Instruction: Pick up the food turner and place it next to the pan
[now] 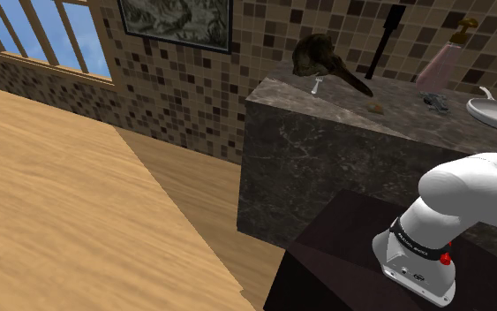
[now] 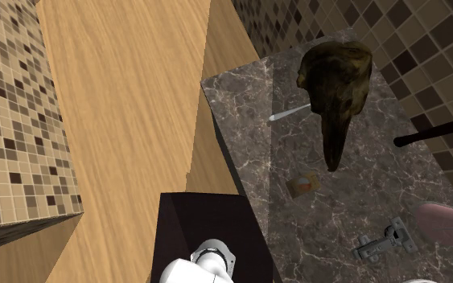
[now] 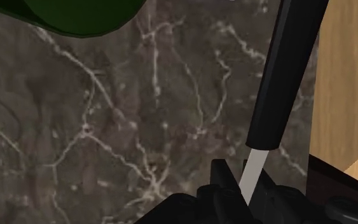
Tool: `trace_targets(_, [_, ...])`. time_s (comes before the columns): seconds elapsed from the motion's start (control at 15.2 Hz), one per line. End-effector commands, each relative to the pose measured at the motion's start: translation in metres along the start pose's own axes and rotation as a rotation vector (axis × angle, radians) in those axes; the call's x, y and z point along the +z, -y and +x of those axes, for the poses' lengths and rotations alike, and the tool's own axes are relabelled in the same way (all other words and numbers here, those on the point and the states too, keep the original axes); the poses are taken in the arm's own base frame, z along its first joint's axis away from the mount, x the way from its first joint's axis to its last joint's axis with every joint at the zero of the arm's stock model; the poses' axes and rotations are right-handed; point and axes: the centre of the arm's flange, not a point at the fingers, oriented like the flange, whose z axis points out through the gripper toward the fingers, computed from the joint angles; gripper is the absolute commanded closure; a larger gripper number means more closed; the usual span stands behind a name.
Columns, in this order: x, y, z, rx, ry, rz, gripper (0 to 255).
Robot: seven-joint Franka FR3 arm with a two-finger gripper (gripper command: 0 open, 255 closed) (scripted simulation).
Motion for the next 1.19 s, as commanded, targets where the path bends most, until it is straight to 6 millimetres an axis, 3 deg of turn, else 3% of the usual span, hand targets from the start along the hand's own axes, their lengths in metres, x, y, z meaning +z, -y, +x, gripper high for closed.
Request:
trace_targets(0.0, [0.004, -0.001, 0.001, -0.003, -0.005, 0.006, 255])
trace_targets(0.33, [0.004, -0.001, 0.001, -0.003, -0.005, 0.006, 255])
trace_targets(0.4, [0.004, -0.001, 0.001, -0.003, -0.005, 0.006, 0])
trace_targets(0.73, [0.004, -0.001, 0.001, -0.003, -0.005, 0.006, 0])
trace_targets(0.99, [-0.046, -0.001, 0.0, -0.003, -0.005, 0.006, 0])
trace_targets(1.12, [-0.046, -0.001, 0.0, -0.003, -0.005, 0.006, 0])
